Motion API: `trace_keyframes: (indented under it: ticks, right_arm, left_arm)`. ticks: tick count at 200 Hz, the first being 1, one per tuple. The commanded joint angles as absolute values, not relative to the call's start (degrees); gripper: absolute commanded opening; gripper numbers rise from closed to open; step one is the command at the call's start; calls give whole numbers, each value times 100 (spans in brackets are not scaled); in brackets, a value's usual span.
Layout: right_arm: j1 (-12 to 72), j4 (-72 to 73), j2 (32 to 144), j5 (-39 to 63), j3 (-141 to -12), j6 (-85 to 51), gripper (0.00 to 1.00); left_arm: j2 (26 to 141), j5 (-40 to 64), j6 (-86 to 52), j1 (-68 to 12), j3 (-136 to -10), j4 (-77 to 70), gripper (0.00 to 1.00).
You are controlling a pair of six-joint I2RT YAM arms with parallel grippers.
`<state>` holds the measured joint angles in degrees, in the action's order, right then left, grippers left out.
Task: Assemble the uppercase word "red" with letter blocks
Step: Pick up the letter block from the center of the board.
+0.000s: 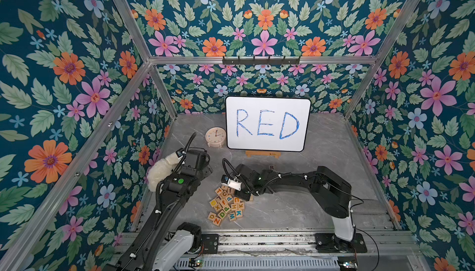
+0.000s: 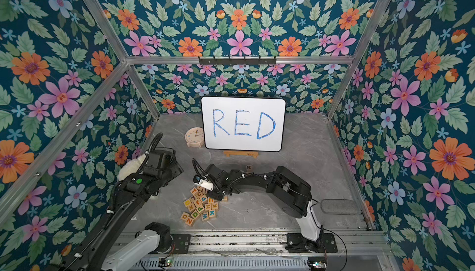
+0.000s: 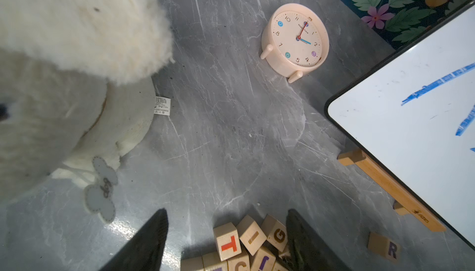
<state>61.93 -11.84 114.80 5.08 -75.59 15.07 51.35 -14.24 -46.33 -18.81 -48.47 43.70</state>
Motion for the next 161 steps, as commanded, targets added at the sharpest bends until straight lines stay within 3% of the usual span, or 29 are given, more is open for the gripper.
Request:
trace_keyframes:
  ticks: [1, 161]
  right_arm:
    - [6206, -1292, 11535, 500, -7585, 1513, 42]
    - [6196, -702, 11168, 378, -7380, 1359, 34]
  left_arm:
    - [5141, -1521, -4709, -1874, -4853, 4449, 75]
    - [5120, -1538, -4702, -1878, -4896, 4470, 75]
